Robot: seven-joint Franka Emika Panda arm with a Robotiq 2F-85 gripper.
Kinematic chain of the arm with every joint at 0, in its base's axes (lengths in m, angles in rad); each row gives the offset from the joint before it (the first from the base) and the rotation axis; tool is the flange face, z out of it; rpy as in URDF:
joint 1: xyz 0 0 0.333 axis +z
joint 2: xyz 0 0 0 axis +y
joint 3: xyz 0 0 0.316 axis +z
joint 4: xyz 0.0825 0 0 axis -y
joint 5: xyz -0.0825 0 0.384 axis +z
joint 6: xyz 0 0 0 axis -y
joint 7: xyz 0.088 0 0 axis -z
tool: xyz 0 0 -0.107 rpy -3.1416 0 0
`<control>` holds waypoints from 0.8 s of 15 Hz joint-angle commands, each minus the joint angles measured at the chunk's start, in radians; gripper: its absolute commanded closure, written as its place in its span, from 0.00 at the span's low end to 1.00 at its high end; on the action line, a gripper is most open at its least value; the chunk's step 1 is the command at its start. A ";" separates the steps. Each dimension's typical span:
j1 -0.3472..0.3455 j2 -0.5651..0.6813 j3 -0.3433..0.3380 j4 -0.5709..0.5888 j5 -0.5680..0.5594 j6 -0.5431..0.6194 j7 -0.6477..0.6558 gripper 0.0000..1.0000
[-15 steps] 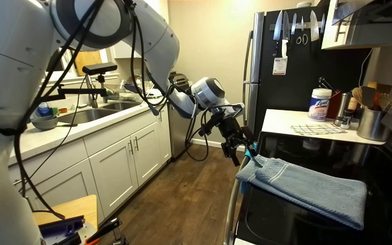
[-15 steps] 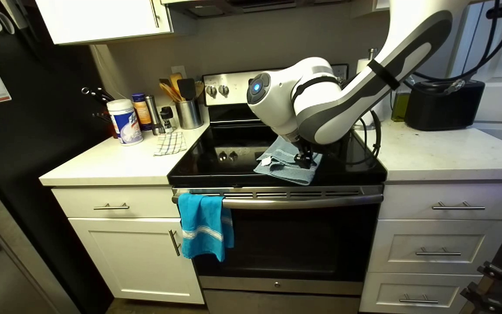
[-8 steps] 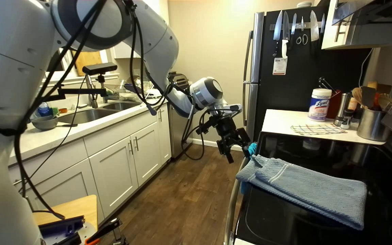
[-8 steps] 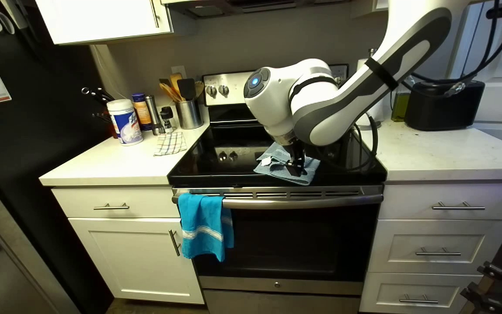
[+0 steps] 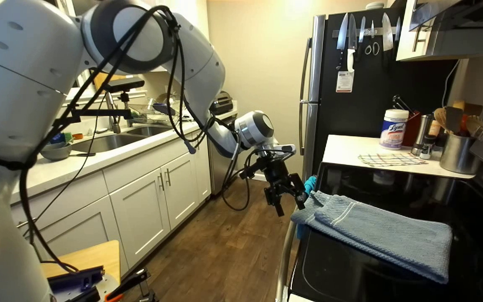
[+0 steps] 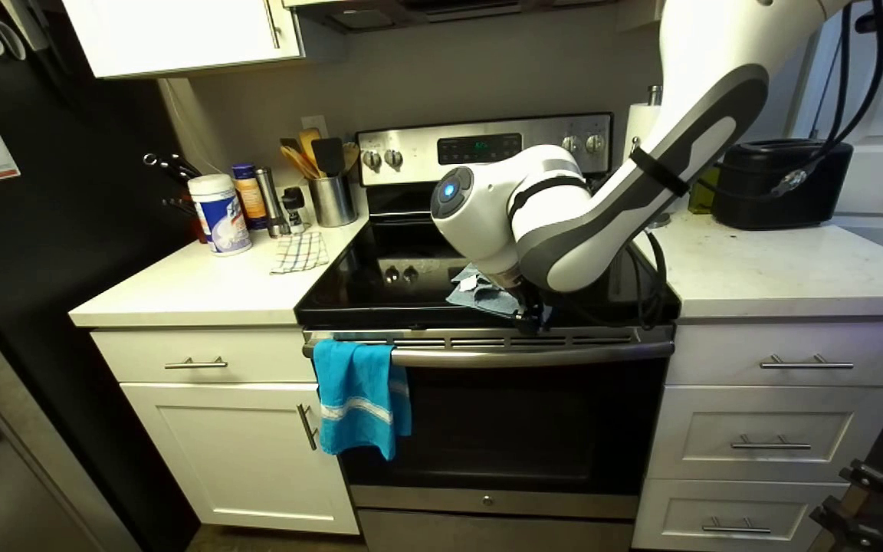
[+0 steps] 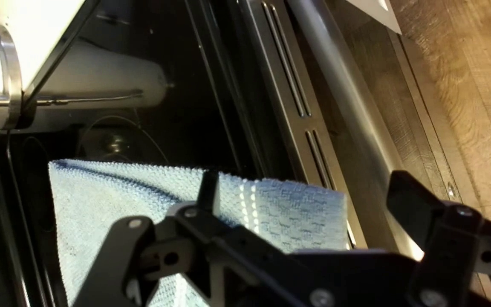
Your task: Move the light blue towel from the stove top to the oven handle
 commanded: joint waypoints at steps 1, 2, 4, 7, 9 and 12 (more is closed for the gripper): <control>0.029 0.031 -0.048 0.009 -0.080 0.012 0.023 0.00; 0.034 0.038 -0.058 0.009 -0.115 0.013 0.029 0.00; 0.031 0.047 -0.062 0.010 -0.160 0.022 0.039 0.00; 0.008 0.045 -0.044 0.007 -0.144 0.052 0.023 0.00; 0.002 0.041 -0.036 -0.001 -0.129 0.074 0.007 0.00; 0.005 0.037 -0.028 -0.019 -0.134 0.097 -0.021 0.00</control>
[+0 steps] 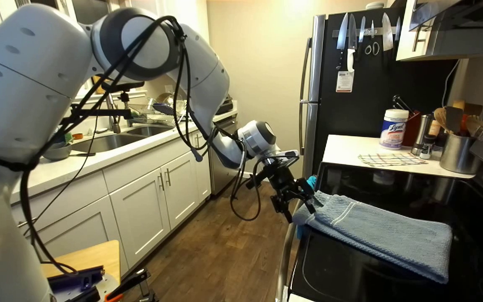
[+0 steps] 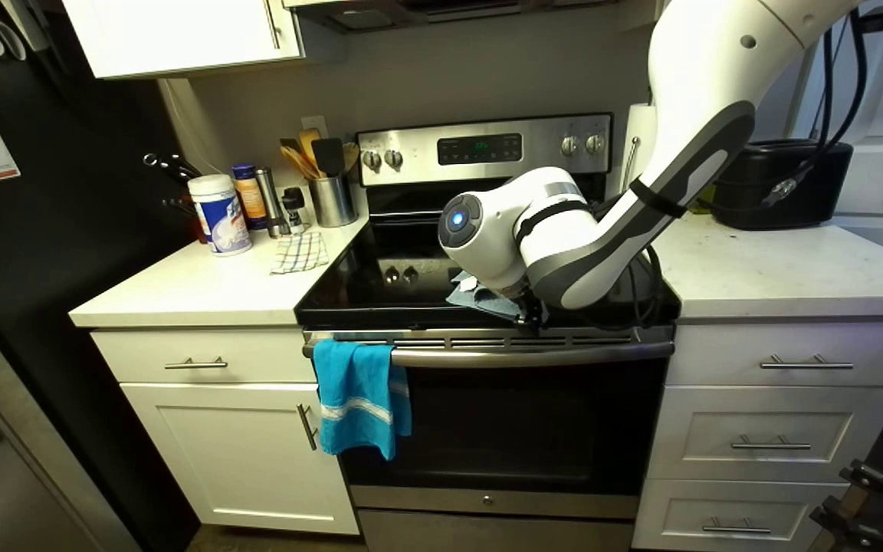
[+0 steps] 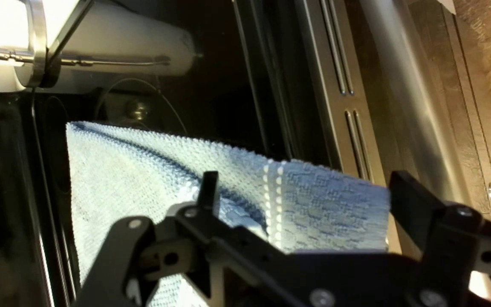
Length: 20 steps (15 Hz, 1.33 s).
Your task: Move the light blue towel from the stove top to the oven handle
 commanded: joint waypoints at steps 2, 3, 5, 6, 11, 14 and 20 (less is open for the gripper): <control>-0.004 -0.007 0.011 -0.030 -0.015 0.032 -0.031 0.00; -0.002 -0.002 0.009 -0.028 -0.017 0.028 -0.027 0.00; 0.000 -0.004 0.007 -0.027 -0.019 0.041 0.001 0.00; 0.003 -0.006 0.005 -0.025 -0.024 0.044 0.009 0.00; 0.029 0.000 -0.012 0.004 -0.111 0.045 0.053 0.00; 0.033 0.011 -0.008 0.019 -0.187 0.037 0.079 0.00; 0.018 0.058 0.011 0.052 -0.228 0.038 0.085 0.00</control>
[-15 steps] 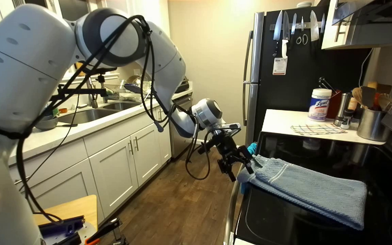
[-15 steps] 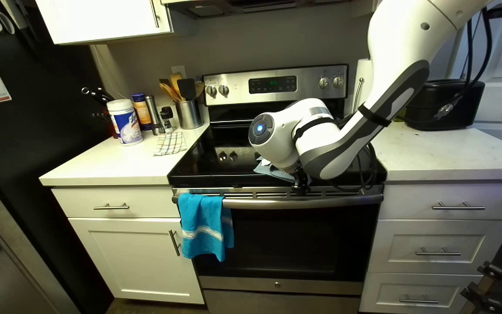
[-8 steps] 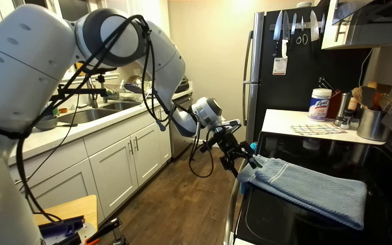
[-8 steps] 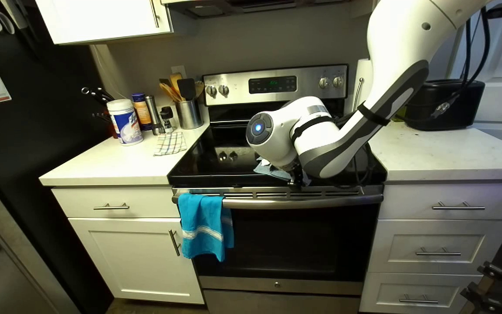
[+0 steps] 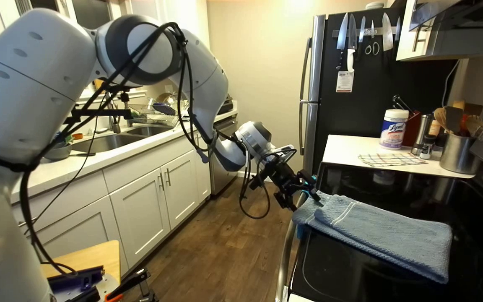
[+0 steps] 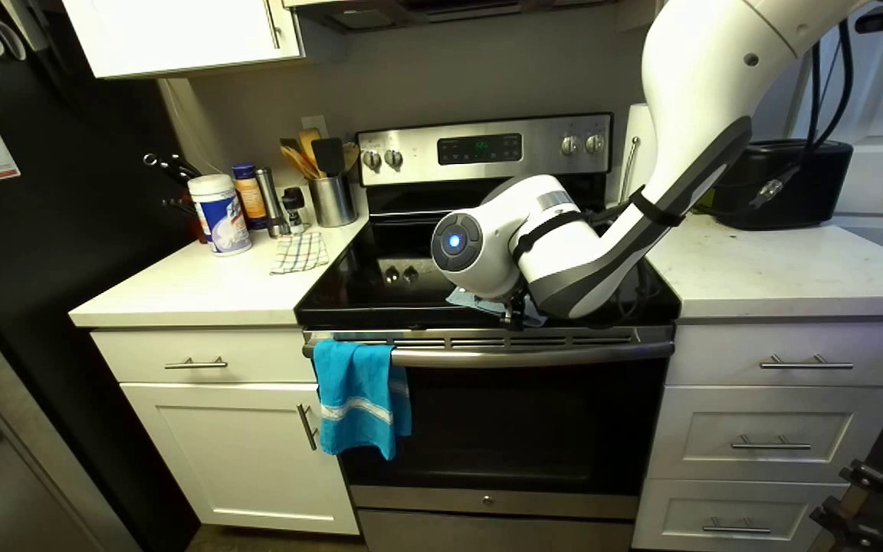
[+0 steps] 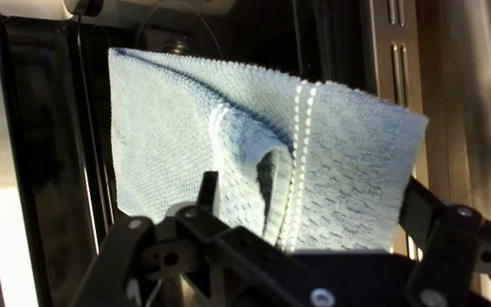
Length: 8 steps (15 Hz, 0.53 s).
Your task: Move the light blue towel from the stove top to the oven handle
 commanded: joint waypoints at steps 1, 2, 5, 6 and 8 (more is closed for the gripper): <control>-0.008 0.042 0.006 0.029 -0.035 0.019 0.031 0.00; -0.007 0.051 0.005 0.036 -0.034 0.019 0.032 0.00; -0.006 0.063 0.001 0.046 -0.036 0.021 0.038 0.00; -0.005 0.064 -0.001 0.048 -0.037 0.021 0.041 0.00; -0.003 0.064 -0.004 0.054 -0.042 0.019 0.045 0.00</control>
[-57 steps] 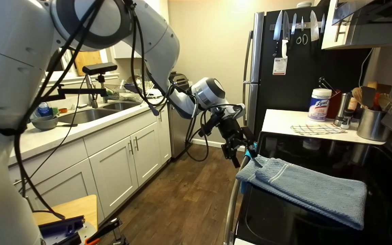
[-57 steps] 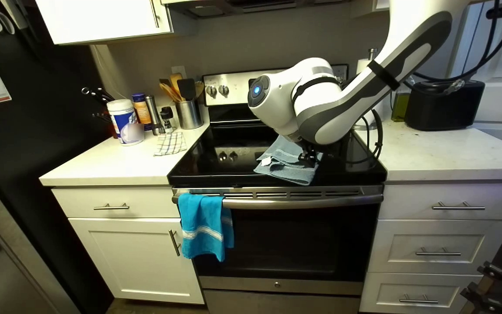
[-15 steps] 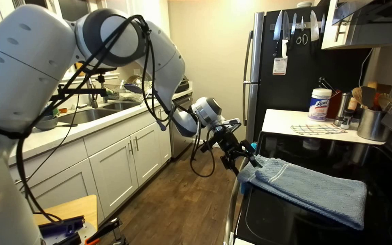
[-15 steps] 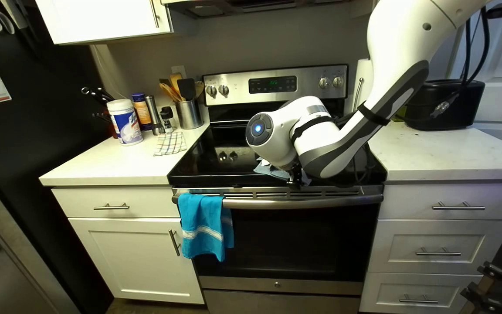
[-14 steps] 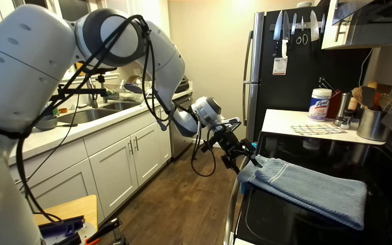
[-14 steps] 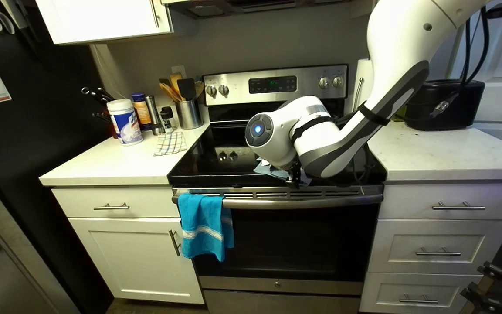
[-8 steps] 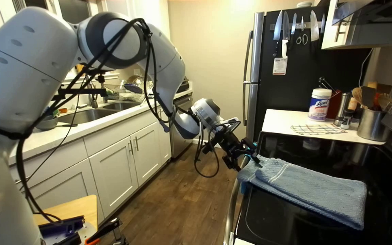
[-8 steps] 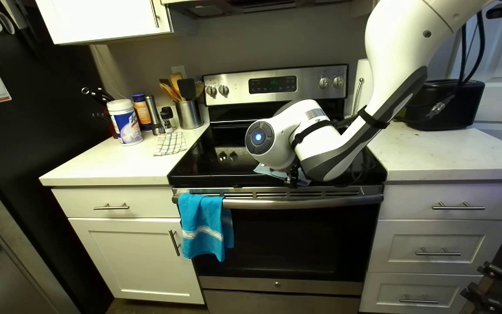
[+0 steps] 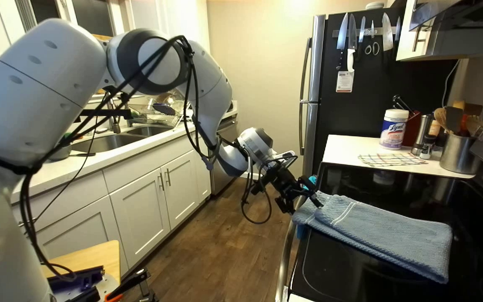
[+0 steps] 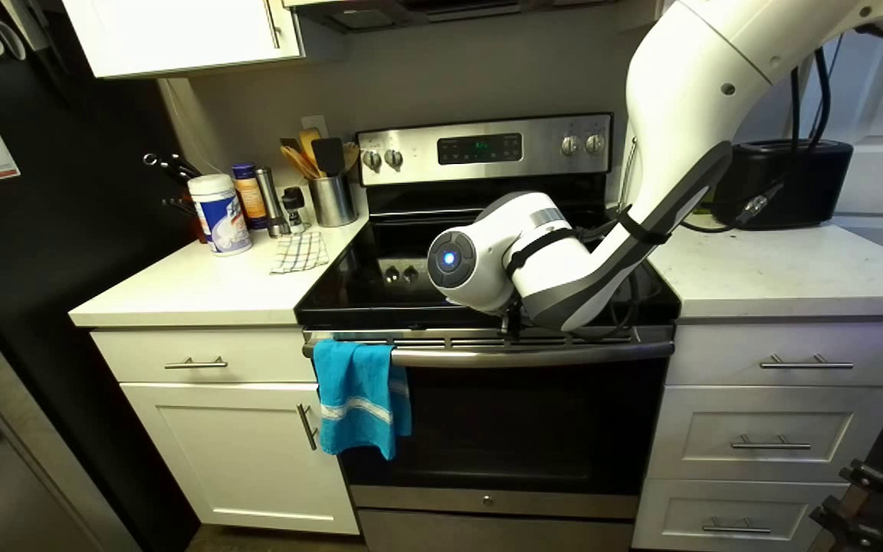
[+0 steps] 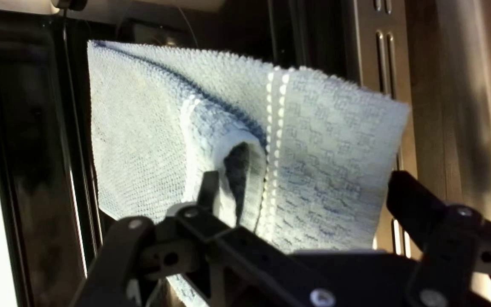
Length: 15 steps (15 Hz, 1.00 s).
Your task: Move the light blue towel from the stove top to the oven handle
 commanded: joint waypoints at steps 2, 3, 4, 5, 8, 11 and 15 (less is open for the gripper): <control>-0.002 -0.012 -0.001 -0.001 -0.041 0.021 0.044 0.00; 0.000 -0.016 -0.001 -0.001 -0.043 0.022 0.048 0.00; 0.001 -0.016 -0.001 0.003 -0.045 0.022 0.049 0.00; 0.003 -0.012 0.000 0.011 -0.047 0.020 0.048 0.00; 0.002 -0.013 0.005 0.013 -0.063 0.024 0.055 0.31; -0.001 -0.011 0.010 0.014 -0.067 0.023 0.053 0.46; -0.003 -0.011 0.020 0.015 -0.058 0.022 0.046 0.72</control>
